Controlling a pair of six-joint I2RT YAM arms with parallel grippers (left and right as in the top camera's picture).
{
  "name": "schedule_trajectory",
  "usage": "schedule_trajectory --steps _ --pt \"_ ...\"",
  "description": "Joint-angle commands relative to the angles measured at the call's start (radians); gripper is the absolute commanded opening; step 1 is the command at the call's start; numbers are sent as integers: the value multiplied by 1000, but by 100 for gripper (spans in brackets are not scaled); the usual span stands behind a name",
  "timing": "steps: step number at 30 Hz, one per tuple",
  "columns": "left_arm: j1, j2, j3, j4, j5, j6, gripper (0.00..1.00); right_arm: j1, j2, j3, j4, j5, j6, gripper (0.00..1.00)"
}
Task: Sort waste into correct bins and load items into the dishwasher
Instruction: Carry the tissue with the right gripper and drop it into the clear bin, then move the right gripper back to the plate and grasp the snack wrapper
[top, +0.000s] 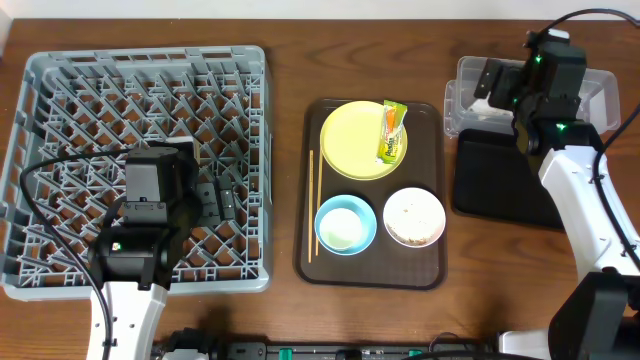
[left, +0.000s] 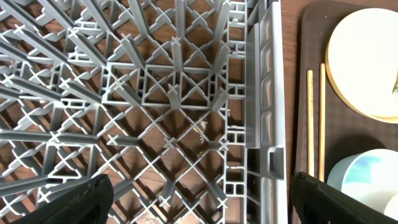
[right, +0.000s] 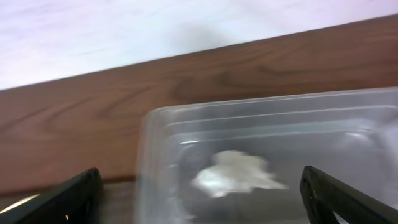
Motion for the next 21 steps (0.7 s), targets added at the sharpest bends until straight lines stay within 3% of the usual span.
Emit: schedule_trajectory --steps 1,6,14,17,21 --pt "-4 0 20 -3 2 -6 93 24 -2 -3 -2 -288 57 99" --pt "-4 0 20 -3 2 -6 93 148 -1 -3 -72 -340 119 99" --pt "-4 0 20 -5 2 -6 93 401 32 -10 -166 86 126 99" --pt "-4 0 20 -8 2 -6 93 467 78 -11 -174 224 201 96" --pt "-4 0 20 -15 2 -6 93 497 164 -11 -186 256 322 89"
